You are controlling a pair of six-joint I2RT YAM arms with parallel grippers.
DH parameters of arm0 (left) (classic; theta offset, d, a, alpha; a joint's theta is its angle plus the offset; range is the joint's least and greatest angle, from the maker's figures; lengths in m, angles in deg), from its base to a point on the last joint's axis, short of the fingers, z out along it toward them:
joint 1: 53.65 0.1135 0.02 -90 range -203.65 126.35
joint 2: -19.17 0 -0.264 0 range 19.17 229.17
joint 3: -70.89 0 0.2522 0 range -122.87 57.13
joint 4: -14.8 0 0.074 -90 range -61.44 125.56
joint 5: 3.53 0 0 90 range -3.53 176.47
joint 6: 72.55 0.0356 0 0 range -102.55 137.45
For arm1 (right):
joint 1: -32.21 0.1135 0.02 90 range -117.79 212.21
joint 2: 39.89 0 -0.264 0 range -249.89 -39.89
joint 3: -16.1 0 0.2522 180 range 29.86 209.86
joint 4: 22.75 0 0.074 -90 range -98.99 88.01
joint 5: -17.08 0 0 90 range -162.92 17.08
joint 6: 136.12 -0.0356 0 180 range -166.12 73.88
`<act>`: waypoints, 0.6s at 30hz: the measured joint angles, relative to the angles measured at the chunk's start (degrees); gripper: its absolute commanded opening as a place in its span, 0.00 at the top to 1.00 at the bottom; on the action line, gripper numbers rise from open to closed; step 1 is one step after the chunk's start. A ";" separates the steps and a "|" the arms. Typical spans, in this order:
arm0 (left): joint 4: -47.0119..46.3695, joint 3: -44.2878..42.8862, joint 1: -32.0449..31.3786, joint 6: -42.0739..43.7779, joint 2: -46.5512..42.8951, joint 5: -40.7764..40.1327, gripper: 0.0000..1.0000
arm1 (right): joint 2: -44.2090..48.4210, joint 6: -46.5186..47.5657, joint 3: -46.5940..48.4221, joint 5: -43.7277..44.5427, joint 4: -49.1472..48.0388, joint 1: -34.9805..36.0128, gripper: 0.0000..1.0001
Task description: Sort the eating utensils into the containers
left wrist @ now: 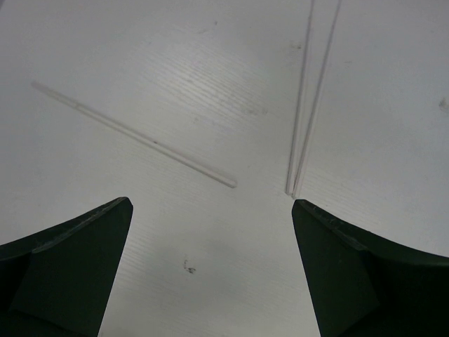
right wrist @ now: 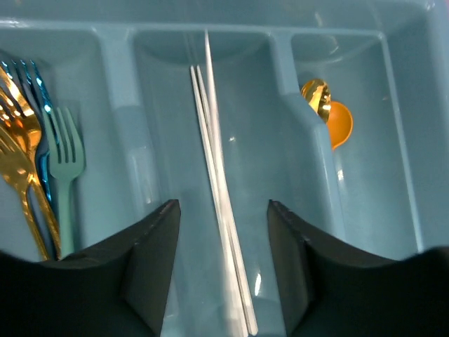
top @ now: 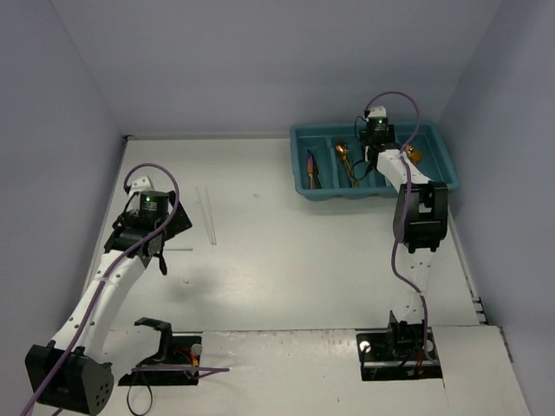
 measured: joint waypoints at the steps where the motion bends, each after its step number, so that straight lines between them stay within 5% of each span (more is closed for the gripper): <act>1: 0.87 0.21 0.04 -2.07 0.56 -0.86 0.03 | 0.20 -0.11 0.00 0.02 -0.09 0.11 0.45; 6: 4.65 1.56 0.16 -12.76 2.89 -3.66 0.02 | 5.51 -1.28 -3.98 0.71 -0.27 1.43 0.44; 18: 9.48 1.96 3.09 -32.06 9.48 -4.27 0.03 | 37.85 -13.08 -27.18 -0.69 -2.28 9.59 0.44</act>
